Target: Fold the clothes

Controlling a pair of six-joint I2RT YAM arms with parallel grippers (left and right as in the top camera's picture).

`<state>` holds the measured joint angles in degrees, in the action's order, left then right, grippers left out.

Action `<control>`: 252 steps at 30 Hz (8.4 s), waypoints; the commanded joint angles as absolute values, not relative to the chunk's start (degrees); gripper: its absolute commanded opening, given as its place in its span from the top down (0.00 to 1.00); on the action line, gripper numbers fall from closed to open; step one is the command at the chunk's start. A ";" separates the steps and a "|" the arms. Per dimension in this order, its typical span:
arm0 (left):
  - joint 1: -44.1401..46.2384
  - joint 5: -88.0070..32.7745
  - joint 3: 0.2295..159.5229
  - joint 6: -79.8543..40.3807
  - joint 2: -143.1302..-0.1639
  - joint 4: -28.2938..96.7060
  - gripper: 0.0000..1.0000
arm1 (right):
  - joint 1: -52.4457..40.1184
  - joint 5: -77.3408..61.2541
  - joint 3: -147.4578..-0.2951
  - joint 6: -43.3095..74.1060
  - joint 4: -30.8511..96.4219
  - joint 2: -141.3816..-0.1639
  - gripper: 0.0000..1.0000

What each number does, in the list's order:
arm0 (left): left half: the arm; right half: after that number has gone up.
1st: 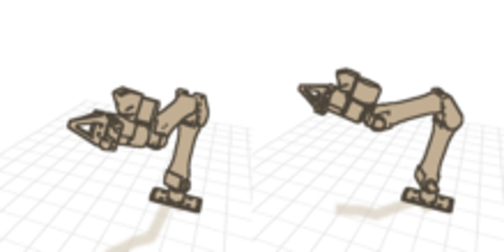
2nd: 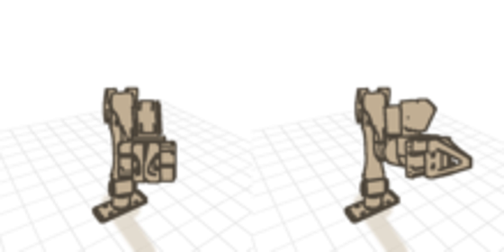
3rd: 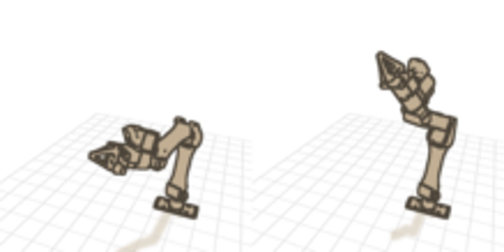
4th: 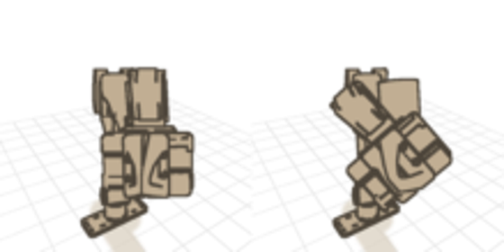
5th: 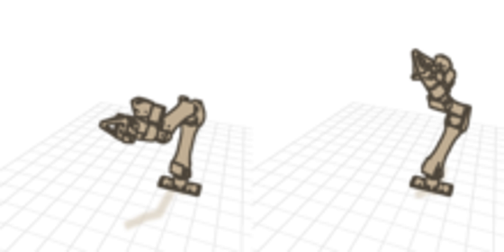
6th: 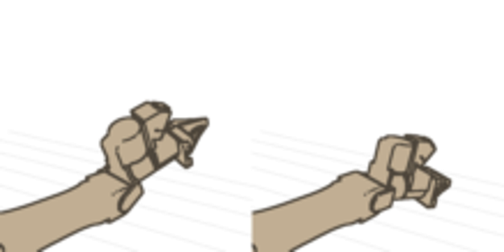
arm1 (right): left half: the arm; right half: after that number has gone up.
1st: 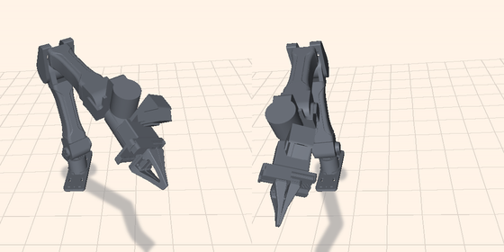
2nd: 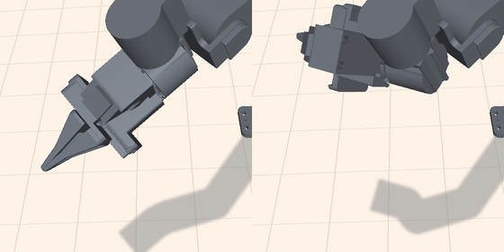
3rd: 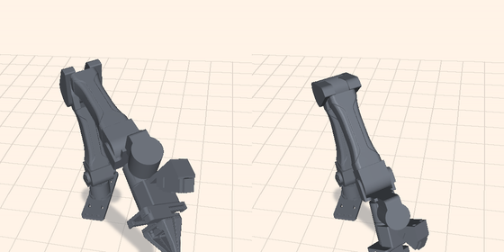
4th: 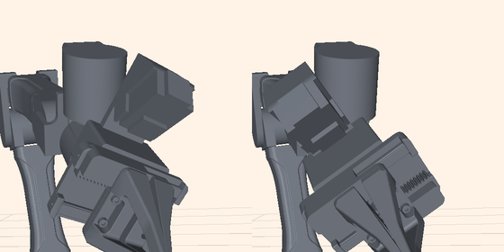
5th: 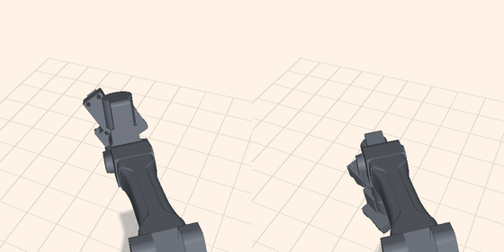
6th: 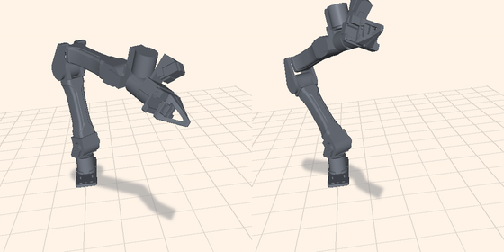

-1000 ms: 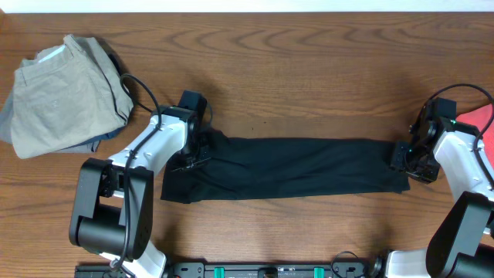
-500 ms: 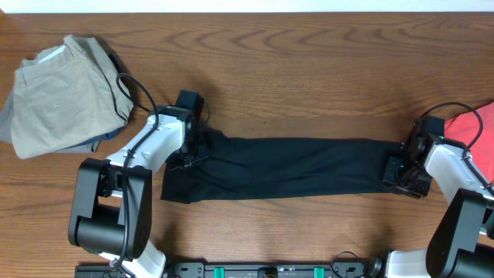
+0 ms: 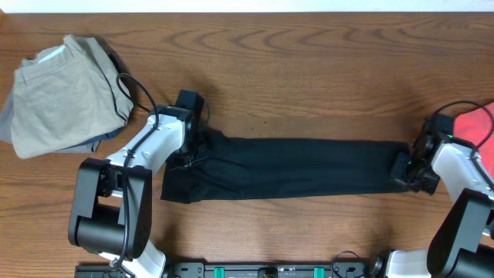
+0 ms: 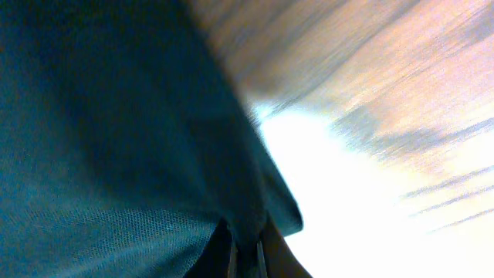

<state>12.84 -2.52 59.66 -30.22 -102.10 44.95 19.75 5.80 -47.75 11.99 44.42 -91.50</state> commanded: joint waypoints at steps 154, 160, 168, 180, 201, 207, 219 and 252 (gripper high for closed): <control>4.58 -23.00 61.30 -8.01 -111.09 48.73 0.94 | -21.02 1.67 -73.69 18.20 61.80 -100.44 0.36; -2.17 -14.15 66.83 -11.18 -106.85 54.00 0.94 | -16.69 6.96 -73.71 18.17 63.90 -100.40 0.37; -10.50 -13.41 75.05 -12.21 -101.89 62.13 0.94 | -8.19 7.09 -73.71 13.61 64.16 -100.40 0.37; 8.75 -29.34 82.46 -18.09 -99.98 65.06 0.94 | -2.61 7.05 -73.71 11.46 64.49 -100.40 0.36; 40.23 -20.29 82.13 -35.29 -107.39 48.27 0.78 | -2.59 4.03 -73.71 9.28 65.14 -100.40 0.35; 38.89 -29.82 83.33 -28.03 -106.28 43.05 0.61 | -2.59 3.88 -73.71 9.10 65.19 -100.40 0.32; 19.81 -15.38 85.38 -24.97 -98.85 49.06 0.61 | -4.97 -42.74 -73.69 -17.02 65.34 -100.42 0.38; 20.69 -2.42 84.62 -21.71 -121.93 50.43 0.60 | -20.99 -16.53 -49.47 1.89 28.58 -100.47 0.43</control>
